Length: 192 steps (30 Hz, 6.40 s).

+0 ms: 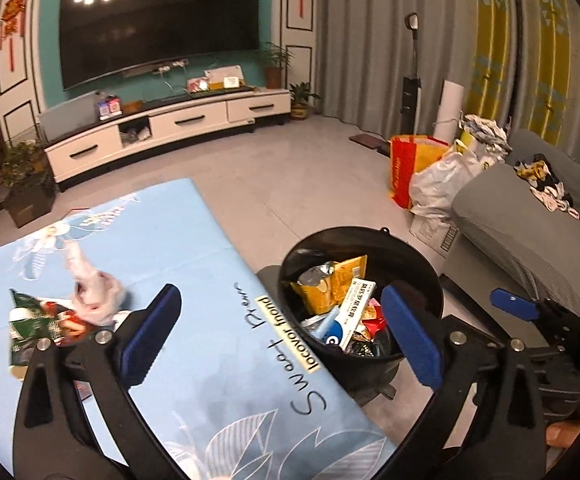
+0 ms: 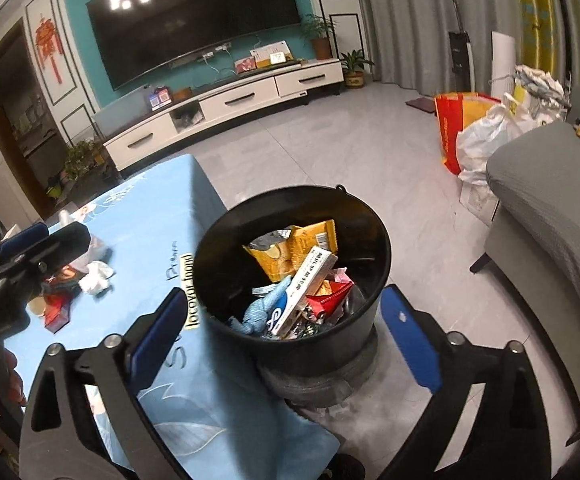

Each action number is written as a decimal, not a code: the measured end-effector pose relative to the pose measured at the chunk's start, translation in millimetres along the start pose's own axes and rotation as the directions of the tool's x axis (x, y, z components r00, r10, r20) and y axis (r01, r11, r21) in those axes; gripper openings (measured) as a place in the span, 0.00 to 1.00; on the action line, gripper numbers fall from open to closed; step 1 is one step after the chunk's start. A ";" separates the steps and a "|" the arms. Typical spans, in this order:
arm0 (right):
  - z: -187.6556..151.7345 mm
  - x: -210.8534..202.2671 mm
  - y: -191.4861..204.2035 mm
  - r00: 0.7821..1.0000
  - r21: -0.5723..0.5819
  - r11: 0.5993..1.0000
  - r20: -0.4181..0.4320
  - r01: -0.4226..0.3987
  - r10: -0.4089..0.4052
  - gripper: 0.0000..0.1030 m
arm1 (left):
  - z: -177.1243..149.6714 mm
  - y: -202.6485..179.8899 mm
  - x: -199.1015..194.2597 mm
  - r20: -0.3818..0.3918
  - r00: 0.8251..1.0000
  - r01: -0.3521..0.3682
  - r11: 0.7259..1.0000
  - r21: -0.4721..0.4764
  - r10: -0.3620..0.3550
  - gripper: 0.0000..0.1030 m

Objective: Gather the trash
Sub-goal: 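Move both tools back over the table toward the remaining trash, then grasp the green wrapper with the left tool while the right tool grasps the white tissue, then carry both items over the black bucket and open both tools to drop them, then move both tools back over the table toward the remaining trash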

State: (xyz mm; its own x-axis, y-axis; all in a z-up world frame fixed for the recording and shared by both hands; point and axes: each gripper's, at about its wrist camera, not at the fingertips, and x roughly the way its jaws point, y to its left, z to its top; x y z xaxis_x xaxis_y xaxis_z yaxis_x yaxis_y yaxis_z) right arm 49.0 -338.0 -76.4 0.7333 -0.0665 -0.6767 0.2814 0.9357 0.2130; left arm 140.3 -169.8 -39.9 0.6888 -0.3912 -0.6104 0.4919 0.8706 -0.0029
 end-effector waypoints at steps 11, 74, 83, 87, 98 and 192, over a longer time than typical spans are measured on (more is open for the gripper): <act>-5.4 -45.8 35.2 0.999 -0.075 0.997 0.047 -0.017 0.021 0.97 | -7.0 11.6 -70.4 0.089 0.994 -0.057 0.998 -0.025 0.059 0.97; -14.2 174.5 251.0 0.922 -0.335 0.877 -0.295 -0.344 0.249 0.83 | -64.6 265.2 10.5 -0.013 1.000 0.014 0.966 -0.257 -0.018 0.83; -15.5 190.4 257.8 0.924 -0.353 0.874 -0.305 -0.333 0.229 0.48 | -70.1 256.7 25.6 -0.076 0.995 0.039 0.974 -0.223 -0.057 0.36; -18.9 190.5 256.5 0.924 -0.357 0.873 -0.311 -0.331 0.222 0.25 | -73.0 248.7 23.0 -0.085 0.993 0.062 0.977 -0.204 -0.081 0.29; -28.1 154.7 244.7 0.898 -0.319 0.860 -0.324 -0.399 0.297 0.22 | -83.2 238.9 -13.3 -0.032 0.992 0.113 0.960 -0.255 -0.125 0.20; -81.1 72.5 261.9 0.906 -0.392 0.839 -0.345 -0.377 0.246 0.85 | -196.5 278.5 -108.2 -0.137 0.970 -0.241 0.780 -0.578 0.198 0.97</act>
State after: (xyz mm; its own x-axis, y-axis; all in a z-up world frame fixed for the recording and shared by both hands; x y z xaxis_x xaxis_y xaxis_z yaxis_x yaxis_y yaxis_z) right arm 125.7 -69.7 -126.9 0.5199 0.2898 -0.8036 -0.2832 0.9460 0.1579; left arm 98.2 173.5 -130.3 0.6928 -0.1658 -0.7018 -0.0901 0.9457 -0.3124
